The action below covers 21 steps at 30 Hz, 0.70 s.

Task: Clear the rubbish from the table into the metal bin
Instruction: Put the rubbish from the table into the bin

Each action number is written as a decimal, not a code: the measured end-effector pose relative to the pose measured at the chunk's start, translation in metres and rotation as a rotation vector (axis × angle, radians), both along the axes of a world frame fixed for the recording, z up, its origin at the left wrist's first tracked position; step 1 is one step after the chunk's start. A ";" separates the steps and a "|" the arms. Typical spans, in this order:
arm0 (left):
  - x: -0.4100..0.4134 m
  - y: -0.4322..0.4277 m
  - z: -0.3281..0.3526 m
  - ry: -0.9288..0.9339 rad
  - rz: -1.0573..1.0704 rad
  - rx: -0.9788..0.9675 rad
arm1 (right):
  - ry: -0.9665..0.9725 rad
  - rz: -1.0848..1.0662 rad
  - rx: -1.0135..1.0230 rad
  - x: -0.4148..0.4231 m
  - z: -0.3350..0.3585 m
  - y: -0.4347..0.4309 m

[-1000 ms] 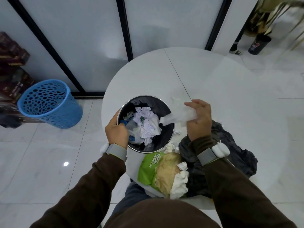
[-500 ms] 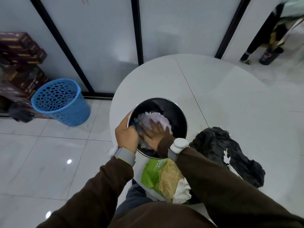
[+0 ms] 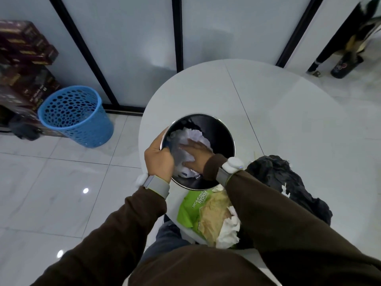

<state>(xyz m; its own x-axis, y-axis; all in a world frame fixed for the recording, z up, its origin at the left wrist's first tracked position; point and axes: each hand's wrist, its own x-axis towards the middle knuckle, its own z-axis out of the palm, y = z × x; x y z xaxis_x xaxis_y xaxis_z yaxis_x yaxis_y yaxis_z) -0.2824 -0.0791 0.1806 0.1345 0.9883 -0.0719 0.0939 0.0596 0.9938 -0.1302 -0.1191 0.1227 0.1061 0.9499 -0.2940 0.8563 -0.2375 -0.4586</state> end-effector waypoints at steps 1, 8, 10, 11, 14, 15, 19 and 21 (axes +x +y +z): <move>0.001 0.002 -0.002 -0.033 0.007 -0.028 | 0.069 -0.046 0.072 0.004 0.005 -0.005; 0.000 0.008 -0.018 -0.050 -0.007 -0.065 | 0.075 -0.280 0.804 0.020 0.055 -0.109; 0.000 0.007 -0.021 -0.040 -0.015 -0.065 | 0.009 -0.305 0.840 0.020 0.048 -0.142; 0.003 0.003 -0.025 -0.036 -0.028 -0.066 | -0.022 -0.312 0.821 0.020 0.038 -0.162; 0.003 0.002 -0.026 -0.047 -0.013 -0.073 | -0.050 -0.223 0.673 0.019 0.003 -0.190; 0.003 0.001 -0.027 -0.047 -0.012 -0.076 | -0.064 -0.183 0.596 0.018 -0.007 -0.199; 0.006 -0.008 -0.035 -0.046 -0.033 -0.079 | -0.120 -0.055 0.102 0.016 -0.050 -0.223; 0.006 -0.012 -0.037 -0.039 -0.038 -0.091 | -0.191 0.021 -0.135 0.016 -0.064 -0.228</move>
